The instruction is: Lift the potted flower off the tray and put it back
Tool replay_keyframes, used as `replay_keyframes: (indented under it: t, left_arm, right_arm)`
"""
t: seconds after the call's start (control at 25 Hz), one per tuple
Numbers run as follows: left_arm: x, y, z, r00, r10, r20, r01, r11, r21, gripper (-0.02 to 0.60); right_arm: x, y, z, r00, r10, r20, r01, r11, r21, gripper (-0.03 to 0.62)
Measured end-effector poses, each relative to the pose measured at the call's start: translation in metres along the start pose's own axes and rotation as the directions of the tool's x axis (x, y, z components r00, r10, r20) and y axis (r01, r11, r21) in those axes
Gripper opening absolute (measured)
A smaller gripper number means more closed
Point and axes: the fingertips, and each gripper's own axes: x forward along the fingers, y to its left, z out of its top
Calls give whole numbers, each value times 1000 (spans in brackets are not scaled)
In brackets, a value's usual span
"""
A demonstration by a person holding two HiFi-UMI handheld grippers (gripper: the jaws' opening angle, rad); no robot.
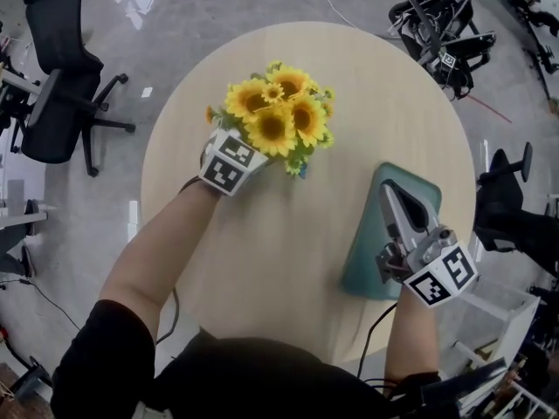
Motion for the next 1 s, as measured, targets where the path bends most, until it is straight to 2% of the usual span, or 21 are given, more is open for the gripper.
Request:
replay_keyframes:
  t: [0.16, 0.36, 0.52, 0.64, 0.84, 1.0]
  left_arm:
    - [13, 3, -3, 1000, -19, -13, 19, 1000, 20, 512]
    - [15, 0, -6, 999, -32, -27, 33, 999, 17, 514]
    - [10, -2, -15, 993, -58, -103, 54, 998, -44, 519]
    - [-3, -6, -20, 990, -66, -127, 54, 994, -97, 525]
    - [-38, -18, -33, 985, -74, -157, 58, 993, -104, 524]
    - [-76, -14, -25, 987, -62, -146, 45, 992, -115, 523]
  right_arm:
    - [7, -12, -10, 1000, 1, -23, -1, 1000, 12, 14]
    - [6, -4, -14, 1000, -5, -27, 6, 1000, 30, 14]
    - [-2, 14, 6, 1000, -8, -15, 8, 1000, 7, 14]
    - [-11, 26, 21, 1000, -23, -7, 23, 1000, -11, 14]
    - [-24, 47, 41, 999, -49, 14, 49, 998, -33, 14]
    - [-28, 68, 59, 998, -60, 30, 61, 997, -49, 14]
